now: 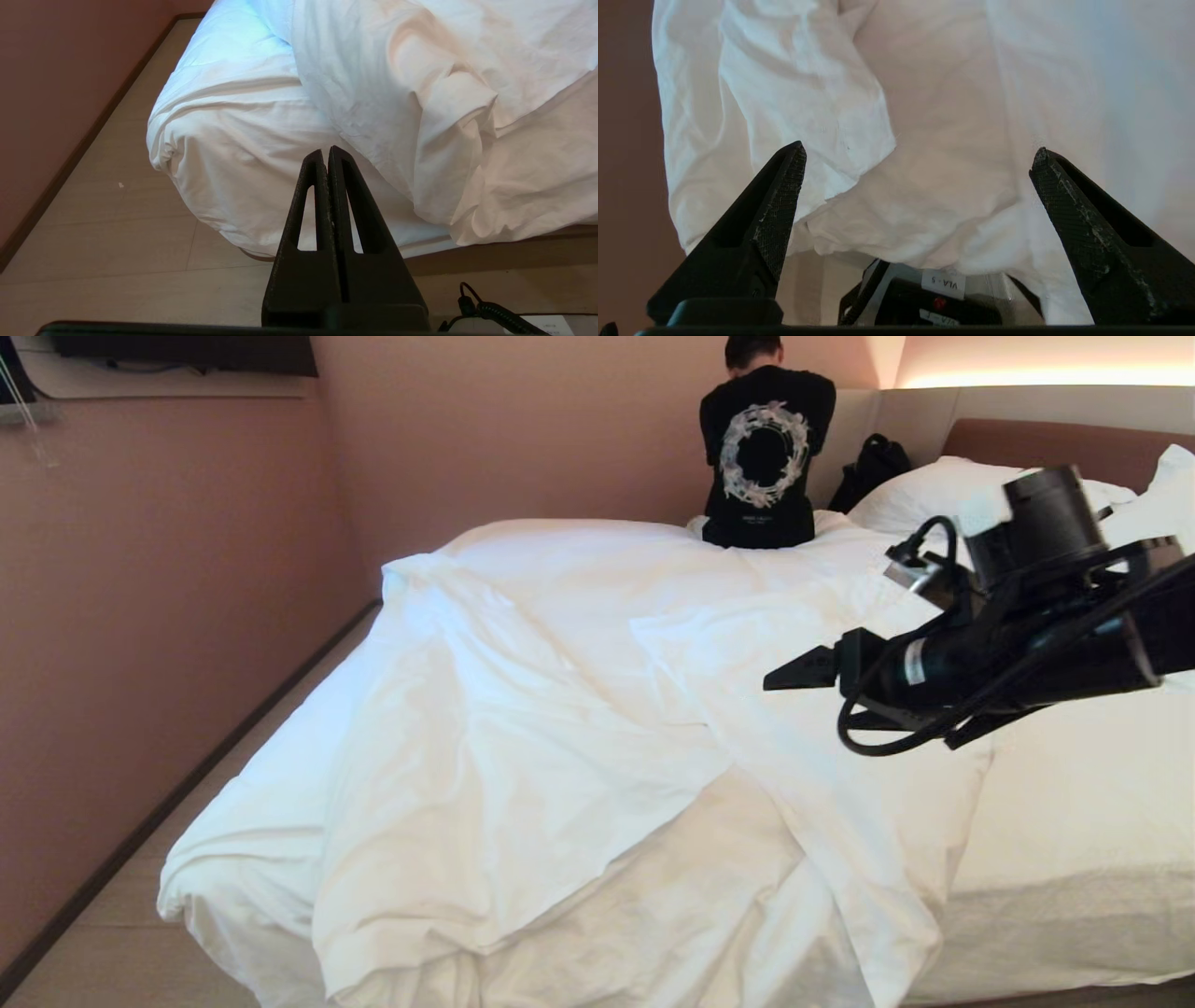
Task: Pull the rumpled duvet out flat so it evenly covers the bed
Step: Flatten the corners of the folded blanket
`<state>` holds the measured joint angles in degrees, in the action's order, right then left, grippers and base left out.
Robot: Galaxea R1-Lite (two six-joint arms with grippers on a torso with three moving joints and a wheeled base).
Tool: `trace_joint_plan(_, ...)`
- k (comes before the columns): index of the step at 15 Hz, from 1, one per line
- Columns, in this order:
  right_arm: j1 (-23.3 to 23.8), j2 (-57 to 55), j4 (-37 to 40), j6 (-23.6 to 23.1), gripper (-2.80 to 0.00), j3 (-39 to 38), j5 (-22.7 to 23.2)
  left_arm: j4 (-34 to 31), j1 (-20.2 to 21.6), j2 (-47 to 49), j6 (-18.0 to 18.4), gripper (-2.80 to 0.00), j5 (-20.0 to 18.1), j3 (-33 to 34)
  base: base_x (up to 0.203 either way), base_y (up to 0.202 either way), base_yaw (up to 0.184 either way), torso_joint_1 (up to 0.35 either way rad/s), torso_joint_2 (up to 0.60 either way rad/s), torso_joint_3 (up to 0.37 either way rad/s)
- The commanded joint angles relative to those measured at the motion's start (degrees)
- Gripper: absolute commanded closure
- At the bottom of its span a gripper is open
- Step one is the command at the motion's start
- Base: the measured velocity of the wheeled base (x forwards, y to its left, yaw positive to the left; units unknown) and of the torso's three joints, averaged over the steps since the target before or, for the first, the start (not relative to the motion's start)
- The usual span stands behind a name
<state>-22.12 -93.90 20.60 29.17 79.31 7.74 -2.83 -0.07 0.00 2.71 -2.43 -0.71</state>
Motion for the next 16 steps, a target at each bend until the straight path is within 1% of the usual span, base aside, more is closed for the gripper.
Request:
trace_joint_plan(1, 1.9, 6.1, 0.3, -1.6, -2.80, -1.5, 0.1, -0.1, 0.0, 0.0, 0.0, 0.00, 0.0, 0.0, 0.000, 0.000, 0.000, 0.000, 0.00, 0.000)
trace_joint_plan(4, 2.4, 11.4, 0.3, -2.3, -2.80, -5.3, 0.0, -0.1, 0.0, 0.0, 0.0, 0.00, 0.0, 0.0, 0.000, 0.000, 0.000, 0.000, 0.00, 0.000)
trace_joint_plan(5, 2.4, 13.1, 0.3, -2.4, 0.00, -6.3, 0.0, -0.1, 0.0, 0.0, 0.0, 0.00, 0.0, 0.0, 0.000, 0.000, 0.000, 0.000, 0.00, 0.000)
trace_joint_plan(10, 3.5, 21.0, 0.4, -4.1, 0.00, -11.5, 0.0, -0.1, 0.0, 0.0, 0.0, 0.00, 0.0, 0.0, 0.000, 0.000, 0.000, 0.000, 0.00, 0.000)
trace_joint_plan(14, 5.8, 26.9, 0.4, -6.1, 0.00, -16.1, 0.1, -0.1, 0.0, 0.0, 0.0, 0.00, 0.0, 0.0, 0.000, 0.000, 0.000, 0.000, 0.00, 0.000)
trace_joint_plan(16, 7.2, 33.8, 0.3, -7.2, 0.00, -18.8, -0.3, -0.1, 0.0, 0.0, 0.0, 0.00, 0.0, 0.0, 0.000, 0.000, 0.000, 0.000, 0.00, 0.000)
